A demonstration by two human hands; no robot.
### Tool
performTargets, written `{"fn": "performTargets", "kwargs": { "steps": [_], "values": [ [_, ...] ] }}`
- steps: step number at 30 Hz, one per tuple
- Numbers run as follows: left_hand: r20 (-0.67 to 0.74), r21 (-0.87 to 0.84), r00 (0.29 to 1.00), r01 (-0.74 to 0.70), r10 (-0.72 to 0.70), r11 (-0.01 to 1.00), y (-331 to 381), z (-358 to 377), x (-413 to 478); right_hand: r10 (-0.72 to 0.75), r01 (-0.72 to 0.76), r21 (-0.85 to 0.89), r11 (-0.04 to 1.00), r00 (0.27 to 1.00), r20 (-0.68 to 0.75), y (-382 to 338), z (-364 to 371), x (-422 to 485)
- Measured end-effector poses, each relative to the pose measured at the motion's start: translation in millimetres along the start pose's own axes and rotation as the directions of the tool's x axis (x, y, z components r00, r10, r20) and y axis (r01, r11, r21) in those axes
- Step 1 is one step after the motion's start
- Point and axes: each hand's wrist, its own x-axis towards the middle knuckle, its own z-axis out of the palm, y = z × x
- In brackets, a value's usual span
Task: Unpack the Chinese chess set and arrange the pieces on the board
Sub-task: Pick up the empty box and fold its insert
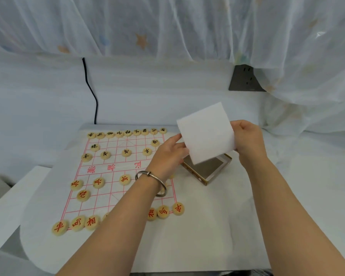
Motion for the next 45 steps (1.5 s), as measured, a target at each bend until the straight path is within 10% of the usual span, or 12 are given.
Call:
{"fn": "performTargets", "kwargs": {
  "steps": [8, 15, 30, 45],
  "values": [
    [-0.088, 0.006, 0.990, 0.115, -0.114, 0.993, -5, -6, 5, -0.166, 0.153, -0.292, 0.944, 0.986, -0.020, 8, -2, 23],
    [0.002, -0.539, 0.933, 0.305, -0.360, 0.785, -7, 10, -1, -0.078, 0.088, -0.254, 0.963, 0.996, 0.051, 25, 6, 29],
    [0.162, -0.662, 0.896, 0.410, -0.414, 0.627, -5, 20, -2, -0.050, 0.237, -0.693, 0.681, 0.959, 0.279, 36, 0, 27],
    [0.176, -0.552, 0.914, 0.399, -0.366, 0.732, -6, 25, -10, 0.264, 0.157, -0.769, 0.620, 0.881, 0.393, 34, -13, 19]
  ]
}}
